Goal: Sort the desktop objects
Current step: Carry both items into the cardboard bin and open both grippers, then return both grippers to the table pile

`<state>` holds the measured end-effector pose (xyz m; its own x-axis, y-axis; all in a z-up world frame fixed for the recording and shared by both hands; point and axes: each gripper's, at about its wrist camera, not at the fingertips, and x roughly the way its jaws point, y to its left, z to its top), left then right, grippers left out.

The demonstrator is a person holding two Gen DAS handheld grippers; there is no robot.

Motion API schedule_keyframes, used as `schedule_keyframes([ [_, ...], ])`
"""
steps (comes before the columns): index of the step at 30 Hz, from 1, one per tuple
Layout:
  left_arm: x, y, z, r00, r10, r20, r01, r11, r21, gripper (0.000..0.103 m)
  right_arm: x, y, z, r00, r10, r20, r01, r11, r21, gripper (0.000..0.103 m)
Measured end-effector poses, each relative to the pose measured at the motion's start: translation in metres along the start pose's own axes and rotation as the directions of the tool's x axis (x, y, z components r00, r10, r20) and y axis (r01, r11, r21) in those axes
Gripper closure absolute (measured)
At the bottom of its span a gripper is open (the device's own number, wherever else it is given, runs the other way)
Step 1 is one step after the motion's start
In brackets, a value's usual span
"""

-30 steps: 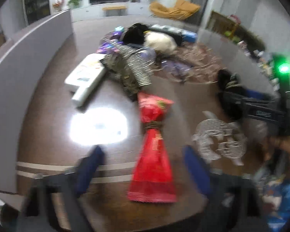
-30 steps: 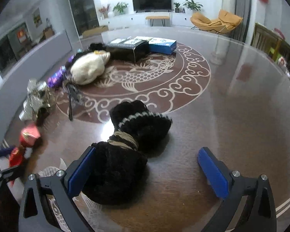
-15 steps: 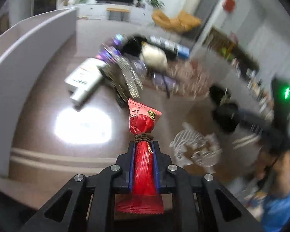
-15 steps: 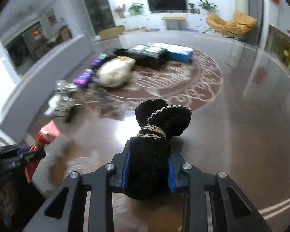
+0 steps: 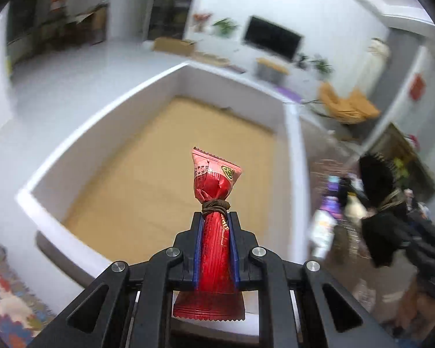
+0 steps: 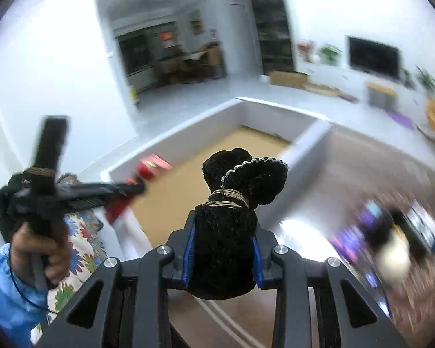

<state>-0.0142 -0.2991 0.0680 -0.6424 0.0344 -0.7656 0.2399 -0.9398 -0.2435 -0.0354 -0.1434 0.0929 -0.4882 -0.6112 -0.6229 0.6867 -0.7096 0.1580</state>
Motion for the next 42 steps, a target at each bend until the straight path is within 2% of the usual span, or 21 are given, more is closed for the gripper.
schedule_keyframes([
  [3,0.026,0.027,0.004,0.997,0.051,-0.060,-0.052,0.999,-0.012,0.088,0.046,0.037,0.021,0.998,0.032,-0.047,-0.036,0.996,-0.076,0.070],
  [6,0.039,0.036,0.003,0.993,0.079,-0.093,-0.078,0.997,0.010,0.087,0.094,0.056,0.022,0.992,0.010,-0.125,-0.025,0.992,-0.122,0.070],
  [8,0.046,0.035,0.005,0.988,0.115,-0.104,-0.112,0.993,0.032,0.082,0.123,0.064,0.016,0.980,-0.017,-0.199,-0.013,0.989,-0.147,0.063],
  [9,0.050,0.035,0.006,0.985,0.132,-0.108,-0.130,0.991,0.031,0.069,0.129,0.065,0.013,0.976,-0.026,-0.218,-0.007,0.989,-0.150,0.049],
  [10,0.050,0.041,0.005,0.981,0.162,-0.109,-0.160,0.987,0.030,0.059,0.135,0.065,0.009,0.972,-0.032,-0.232,-0.003,0.989,-0.148,0.030],
  [11,0.049,0.040,0.005,0.978,0.183,-0.100,-0.180,0.983,0.033,0.045,0.137,0.063,0.006,0.973,-0.024,-0.231,-0.008,0.991,-0.136,0.025],
  [12,0.047,0.039,0.004,0.978,0.196,-0.075,-0.193,0.980,0.040,0.038,0.134,0.060,0.003,0.976,-0.016,-0.216,-0.011,0.993,-0.119,0.023],
  [14,0.040,0.036,0.000,0.979,0.203,-0.038,-0.201,0.979,0.038,0.035,0.126,0.051,-0.002,0.981,-0.014,-0.194,-0.006,0.994,-0.105,0.022],
  [17,0.021,0.029,-0.009,0.987,0.158,0.013,-0.158,0.987,0.018,0.035,0.100,0.038,-0.010,0.990,-0.045,-0.134,0.030,0.994,-0.109,0.019],
  [19,0.006,0.016,-0.015,0.991,0.123,0.050,-0.124,0.992,0.010,0.035,0.073,0.028,-0.021,0.994,-0.078,-0.081,0.069,0.992,-0.103,0.008],
  [22,-0.012,-0.013,-0.026,0.996,0.041,0.083,-0.044,0.998,0.033,0.033,0.033,-0.005,-0.044,0.987,-0.162,0.005,0.162,0.985,-0.065,0.001],
  [25,-0.021,-0.057,-0.040,0.994,-0.038,0.101,0.027,0.994,0.104,0.028,-0.006,-0.030,-0.065,0.959,-0.283,0.036,0.284,0.959,-0.028,0.001],
  [28,-0.026,-0.108,-0.058,0.989,-0.112,0.091,0.094,0.978,0.187,0.020,-0.030,-0.071,-0.094,0.899,-0.437,-0.022,0.437,0.899,0.015,0.001],
  [29,-0.022,-0.124,-0.064,0.988,-0.131,0.079,0.111,0.971,0.213,0.019,-0.038,-0.087,-0.103,0.881,-0.472,-0.045,0.473,0.880,0.035,0.001],
  [32,-0.008,-0.166,-0.088,0.987,-0.161,0.027,0.148,0.951,0.272,0.019,-0.062,-0.124,-0.127,0.842,-0.530,-0.095,0.538,0.835,0.111,0.001],
  [35,0.014,-0.197,-0.110,0.986,-0.162,-0.037,0.166,0.943,0.289,0.019,-0.083,-0.154,-0.148,0.821,-0.554,-0.135,0.570,0.800,0.188,0.001],
  [39,0.037,-0.215,-0.142,0.988,-0.132,-0.079,0.150,0.941,0.303,0.019,-0.110,-0.168,-0.166,0.801,-0.581,-0.147,0.599,0.770,0.221,0.001],
  [42,0.054,-0.218,-0.154,0.989,-0.103,-0.107,0.131,0.943,0.306,0.019,-0.119,-0.166,-0.173,0.787,-0.599,-0.150,0.617,0.754,0.224,0.001],
])
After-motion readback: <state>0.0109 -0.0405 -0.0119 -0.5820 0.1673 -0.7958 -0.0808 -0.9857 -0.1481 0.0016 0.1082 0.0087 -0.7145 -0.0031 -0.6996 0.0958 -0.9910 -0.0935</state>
